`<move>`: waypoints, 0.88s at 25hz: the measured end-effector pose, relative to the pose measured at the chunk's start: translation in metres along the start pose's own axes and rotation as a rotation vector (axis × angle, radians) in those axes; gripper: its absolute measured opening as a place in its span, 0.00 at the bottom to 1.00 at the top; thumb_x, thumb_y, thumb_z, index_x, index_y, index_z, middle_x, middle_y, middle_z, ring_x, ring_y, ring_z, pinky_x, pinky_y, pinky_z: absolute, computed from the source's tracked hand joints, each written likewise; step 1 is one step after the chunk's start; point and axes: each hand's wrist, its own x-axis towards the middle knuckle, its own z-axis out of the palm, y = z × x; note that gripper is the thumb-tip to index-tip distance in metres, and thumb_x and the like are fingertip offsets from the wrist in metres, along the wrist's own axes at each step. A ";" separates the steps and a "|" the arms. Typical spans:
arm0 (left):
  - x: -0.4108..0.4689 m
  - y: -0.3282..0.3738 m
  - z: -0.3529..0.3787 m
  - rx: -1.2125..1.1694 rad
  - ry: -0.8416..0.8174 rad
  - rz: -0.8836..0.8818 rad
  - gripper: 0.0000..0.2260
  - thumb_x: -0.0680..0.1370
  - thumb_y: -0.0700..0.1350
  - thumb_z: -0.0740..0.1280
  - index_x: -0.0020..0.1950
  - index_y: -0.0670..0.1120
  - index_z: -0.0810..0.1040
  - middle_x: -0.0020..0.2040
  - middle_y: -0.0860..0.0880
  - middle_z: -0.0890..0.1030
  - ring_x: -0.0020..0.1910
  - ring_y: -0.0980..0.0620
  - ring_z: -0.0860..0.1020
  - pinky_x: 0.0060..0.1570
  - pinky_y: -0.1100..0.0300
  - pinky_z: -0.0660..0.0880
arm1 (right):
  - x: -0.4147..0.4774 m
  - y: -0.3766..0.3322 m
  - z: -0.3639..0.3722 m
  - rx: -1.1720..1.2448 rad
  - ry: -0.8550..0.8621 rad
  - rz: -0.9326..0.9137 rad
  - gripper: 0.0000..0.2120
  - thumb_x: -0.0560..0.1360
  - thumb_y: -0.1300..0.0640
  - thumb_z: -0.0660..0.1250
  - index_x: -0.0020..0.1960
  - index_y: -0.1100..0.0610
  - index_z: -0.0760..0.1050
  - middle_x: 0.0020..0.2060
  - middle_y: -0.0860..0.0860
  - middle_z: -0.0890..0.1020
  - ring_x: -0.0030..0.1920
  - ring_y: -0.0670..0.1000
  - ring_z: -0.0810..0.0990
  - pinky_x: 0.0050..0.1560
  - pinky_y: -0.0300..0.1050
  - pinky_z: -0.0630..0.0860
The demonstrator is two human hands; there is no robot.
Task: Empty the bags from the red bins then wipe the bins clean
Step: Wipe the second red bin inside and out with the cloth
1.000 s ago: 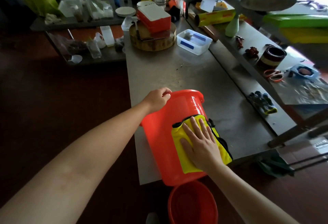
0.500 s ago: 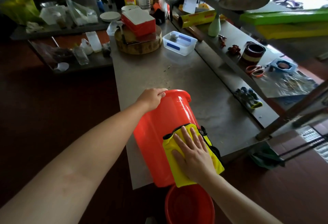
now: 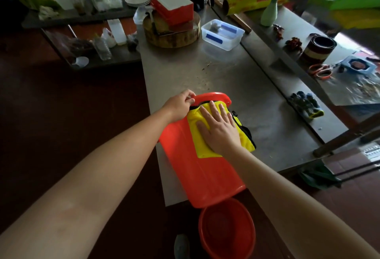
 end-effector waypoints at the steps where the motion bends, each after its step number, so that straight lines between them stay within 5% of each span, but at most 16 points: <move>1: -0.002 -0.002 -0.002 -0.003 -0.011 0.010 0.12 0.84 0.49 0.60 0.66 0.51 0.75 0.62 0.47 0.80 0.60 0.46 0.77 0.54 0.59 0.70 | -0.010 0.000 0.003 -0.004 0.009 -0.010 0.31 0.81 0.31 0.42 0.81 0.38 0.49 0.82 0.45 0.46 0.82 0.53 0.41 0.80 0.56 0.43; 8: -0.009 0.009 -0.004 0.118 -0.050 0.067 0.20 0.84 0.44 0.57 0.76 0.54 0.69 0.74 0.48 0.72 0.74 0.47 0.68 0.75 0.55 0.61 | -0.104 0.026 0.024 -0.044 0.058 -0.069 0.29 0.82 0.32 0.43 0.81 0.39 0.52 0.82 0.44 0.46 0.81 0.50 0.38 0.81 0.57 0.45; 12: -0.003 0.039 0.007 0.179 -0.032 0.189 0.21 0.83 0.39 0.56 0.77 0.46 0.69 0.76 0.46 0.70 0.75 0.49 0.67 0.72 0.62 0.59 | -0.130 0.041 0.027 -0.036 0.034 -0.019 0.29 0.82 0.30 0.40 0.81 0.36 0.49 0.81 0.44 0.44 0.81 0.49 0.35 0.80 0.57 0.44; 22: 0.000 0.014 0.011 0.099 0.066 0.118 0.16 0.82 0.44 0.61 0.69 0.55 0.77 0.65 0.47 0.81 0.65 0.44 0.77 0.65 0.51 0.72 | -0.083 0.025 0.013 0.000 -0.025 0.008 0.32 0.79 0.28 0.37 0.81 0.36 0.46 0.81 0.42 0.40 0.80 0.50 0.34 0.81 0.54 0.40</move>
